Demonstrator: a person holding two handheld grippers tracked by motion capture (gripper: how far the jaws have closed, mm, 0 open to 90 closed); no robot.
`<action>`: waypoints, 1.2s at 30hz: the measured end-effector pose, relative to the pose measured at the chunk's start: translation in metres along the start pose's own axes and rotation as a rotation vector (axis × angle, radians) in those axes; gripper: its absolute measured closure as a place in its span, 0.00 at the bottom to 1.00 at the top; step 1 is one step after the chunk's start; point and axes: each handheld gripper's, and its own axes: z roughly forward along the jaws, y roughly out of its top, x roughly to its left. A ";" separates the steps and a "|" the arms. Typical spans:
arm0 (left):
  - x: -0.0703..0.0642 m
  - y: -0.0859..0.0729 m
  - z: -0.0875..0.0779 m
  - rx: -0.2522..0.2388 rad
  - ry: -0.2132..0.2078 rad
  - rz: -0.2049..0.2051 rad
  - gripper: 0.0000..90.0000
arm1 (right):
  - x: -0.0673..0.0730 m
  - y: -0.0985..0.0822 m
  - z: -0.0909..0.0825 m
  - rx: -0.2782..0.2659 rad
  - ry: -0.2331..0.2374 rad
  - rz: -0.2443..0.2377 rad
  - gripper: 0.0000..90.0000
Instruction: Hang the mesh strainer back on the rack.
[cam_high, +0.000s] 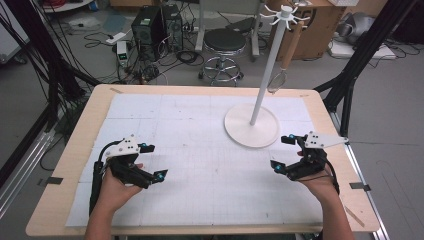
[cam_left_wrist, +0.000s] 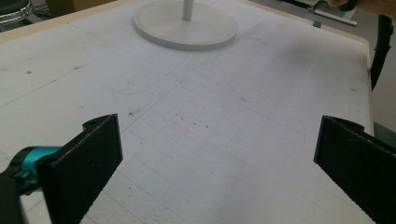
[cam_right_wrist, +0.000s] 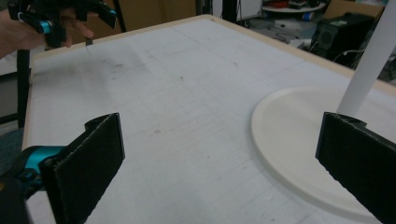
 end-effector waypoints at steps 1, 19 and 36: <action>-0.001 0.000 0.001 0.004 0.002 -0.003 0.02 | 0.000 -0.002 0.000 0.014 -0.005 0.000 0.00; 0.001 -0.005 0.005 0.019 0.001 -0.021 0.02 | -0.006 -0.016 0.009 0.049 -0.016 0.045 0.00; -0.001 -0.005 0.006 0.022 -0.001 -0.013 0.02 | -0.007 -0.023 0.020 0.100 -0.028 0.060 0.00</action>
